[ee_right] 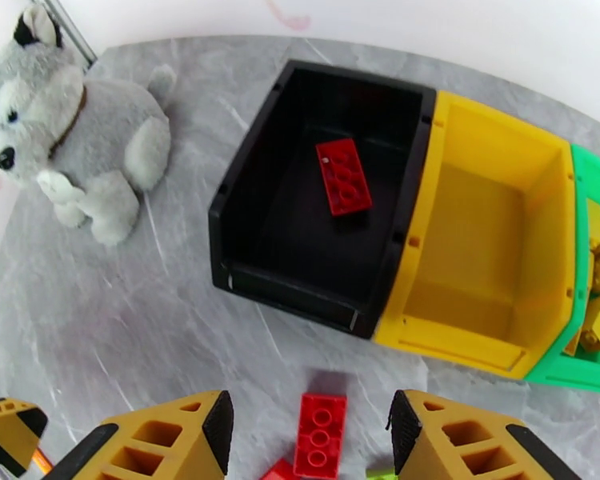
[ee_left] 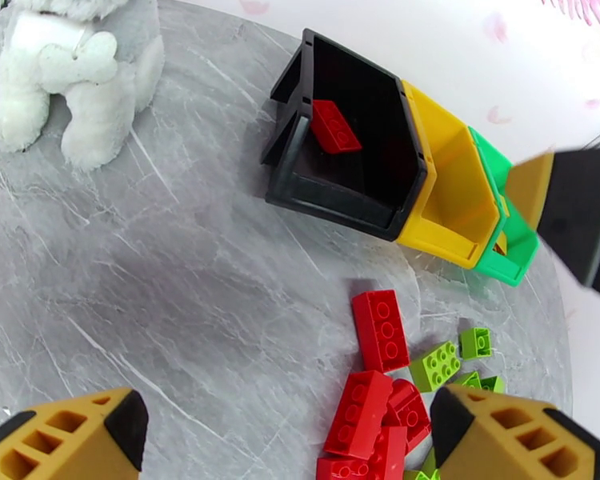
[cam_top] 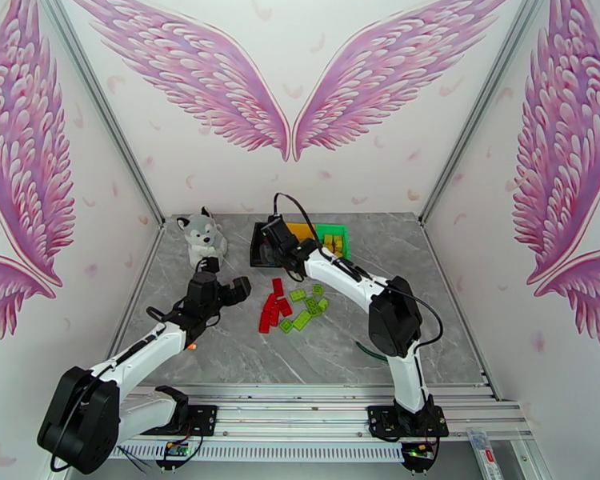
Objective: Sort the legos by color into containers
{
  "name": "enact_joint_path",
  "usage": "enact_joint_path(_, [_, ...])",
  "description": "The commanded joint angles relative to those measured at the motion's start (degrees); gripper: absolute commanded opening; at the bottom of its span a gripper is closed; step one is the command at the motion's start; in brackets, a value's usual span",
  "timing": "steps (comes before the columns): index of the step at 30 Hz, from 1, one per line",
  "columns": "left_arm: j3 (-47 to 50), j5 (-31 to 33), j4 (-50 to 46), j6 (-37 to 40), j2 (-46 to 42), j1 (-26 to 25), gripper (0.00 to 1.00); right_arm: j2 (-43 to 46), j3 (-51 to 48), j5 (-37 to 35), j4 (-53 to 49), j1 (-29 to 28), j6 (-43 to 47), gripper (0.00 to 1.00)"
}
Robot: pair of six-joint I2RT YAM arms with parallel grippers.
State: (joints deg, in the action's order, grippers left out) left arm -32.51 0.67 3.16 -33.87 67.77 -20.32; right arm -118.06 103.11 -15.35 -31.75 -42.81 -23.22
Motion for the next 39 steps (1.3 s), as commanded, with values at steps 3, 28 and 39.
enact_joint_path(3, [0.81, -0.66, 0.53, -0.67, -1.34, -0.75, 0.99, 0.41, -4.01, -2.15, 0.37, -0.65, 0.29, 0.61])
enact_joint_path(28, [0.61, -0.45, 0.66, -0.56, -0.38, -2.45, 0.99, -11.64, -0.81, -1.38, -0.42, -1.91, -0.23, 0.62])
enact_joint_path(39, [0.65, -0.4, 0.83, -0.52, -0.26, -2.39, 0.99, -13.2, -1.55, -1.3, 0.76, -1.91, -0.62, 0.6])
